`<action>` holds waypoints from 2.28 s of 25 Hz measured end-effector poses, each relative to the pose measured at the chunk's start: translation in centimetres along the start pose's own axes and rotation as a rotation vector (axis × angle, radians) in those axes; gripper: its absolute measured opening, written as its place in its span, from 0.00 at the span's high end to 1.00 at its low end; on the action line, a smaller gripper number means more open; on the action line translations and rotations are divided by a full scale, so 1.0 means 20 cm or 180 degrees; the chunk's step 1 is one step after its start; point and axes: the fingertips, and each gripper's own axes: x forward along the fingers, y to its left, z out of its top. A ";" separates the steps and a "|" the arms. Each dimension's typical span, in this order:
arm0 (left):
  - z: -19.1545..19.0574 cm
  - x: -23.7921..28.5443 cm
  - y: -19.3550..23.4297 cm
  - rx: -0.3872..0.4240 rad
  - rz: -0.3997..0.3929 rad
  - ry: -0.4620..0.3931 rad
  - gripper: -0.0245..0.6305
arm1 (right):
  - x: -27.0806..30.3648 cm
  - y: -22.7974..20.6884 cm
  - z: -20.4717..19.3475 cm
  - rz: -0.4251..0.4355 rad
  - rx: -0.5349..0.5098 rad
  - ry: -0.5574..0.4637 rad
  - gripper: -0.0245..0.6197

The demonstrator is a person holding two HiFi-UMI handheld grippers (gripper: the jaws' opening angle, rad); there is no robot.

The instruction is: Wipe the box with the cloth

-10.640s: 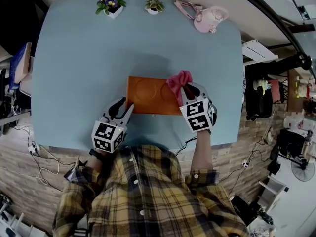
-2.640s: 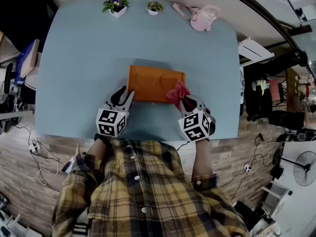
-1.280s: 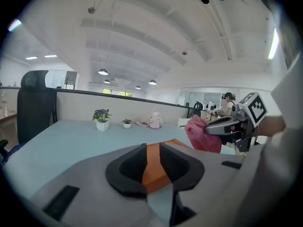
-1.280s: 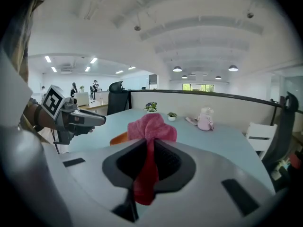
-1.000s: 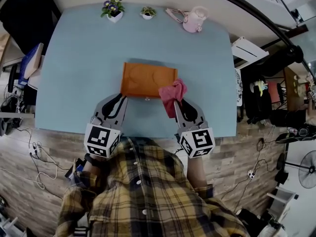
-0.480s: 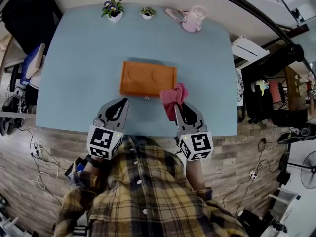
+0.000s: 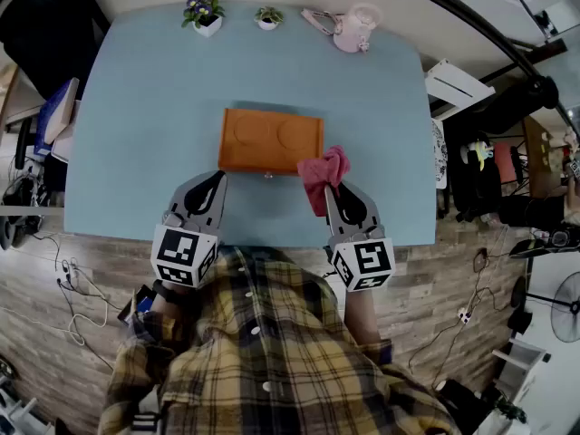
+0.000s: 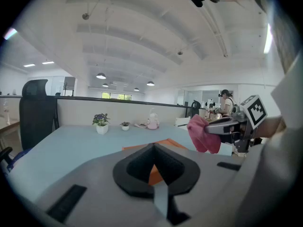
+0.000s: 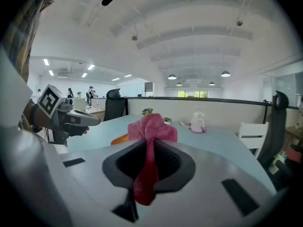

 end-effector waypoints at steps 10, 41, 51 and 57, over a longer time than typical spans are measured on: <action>-0.01 -0.04 0.07 -0.0003 0.0087 -0.0012 0.98 | 0.03 0.02 -0.01 -0.0029 0.0010 0.0028 0.89; -0.06 -0.09 0.02 0.0016 0.0078 -0.0024 0.98 | -0.03 0.06 -0.05 -0.0016 -0.0028 0.0082 0.89; -0.06 -0.09 0.04 0.0008 0.0092 -0.0015 0.98 | -0.02 0.06 -0.07 -0.0033 -0.0015 0.0114 0.89; -0.07 -0.07 0.05 0.0013 0.0064 0.0001 0.98 | -0.01 0.05 -0.08 -0.0065 0.0000 0.0150 0.89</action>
